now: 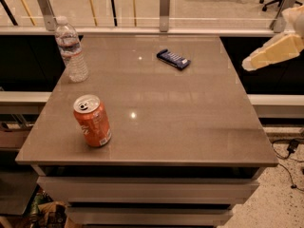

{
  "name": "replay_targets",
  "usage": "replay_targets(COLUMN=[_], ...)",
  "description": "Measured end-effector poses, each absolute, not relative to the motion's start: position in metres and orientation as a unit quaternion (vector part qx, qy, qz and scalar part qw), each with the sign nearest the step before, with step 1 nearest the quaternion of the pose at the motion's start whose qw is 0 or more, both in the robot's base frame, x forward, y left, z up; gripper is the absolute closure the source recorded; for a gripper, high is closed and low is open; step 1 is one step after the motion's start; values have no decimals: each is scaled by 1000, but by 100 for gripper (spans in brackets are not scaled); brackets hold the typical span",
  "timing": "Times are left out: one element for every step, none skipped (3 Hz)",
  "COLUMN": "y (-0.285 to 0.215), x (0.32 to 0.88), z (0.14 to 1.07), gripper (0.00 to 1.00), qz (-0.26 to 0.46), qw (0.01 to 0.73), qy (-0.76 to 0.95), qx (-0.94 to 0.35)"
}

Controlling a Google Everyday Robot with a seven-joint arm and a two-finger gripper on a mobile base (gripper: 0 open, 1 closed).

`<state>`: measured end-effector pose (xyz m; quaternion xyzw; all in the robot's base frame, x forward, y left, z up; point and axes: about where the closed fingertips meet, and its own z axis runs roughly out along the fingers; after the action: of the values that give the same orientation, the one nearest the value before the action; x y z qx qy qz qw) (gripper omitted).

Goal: Move rxbar blueberry near water bottle

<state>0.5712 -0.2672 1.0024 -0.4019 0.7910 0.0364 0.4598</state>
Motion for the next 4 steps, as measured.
replay_targets(y=[-232,-231,-235,-237], x=[603,603,611,627], z=[995,995,993,982], gripper=[0,0,0,0], qz=[57,57,62,82], qw=[469,469,484,501], qy=[794,794,795,791], qx=[-382,-382,-361,-341])
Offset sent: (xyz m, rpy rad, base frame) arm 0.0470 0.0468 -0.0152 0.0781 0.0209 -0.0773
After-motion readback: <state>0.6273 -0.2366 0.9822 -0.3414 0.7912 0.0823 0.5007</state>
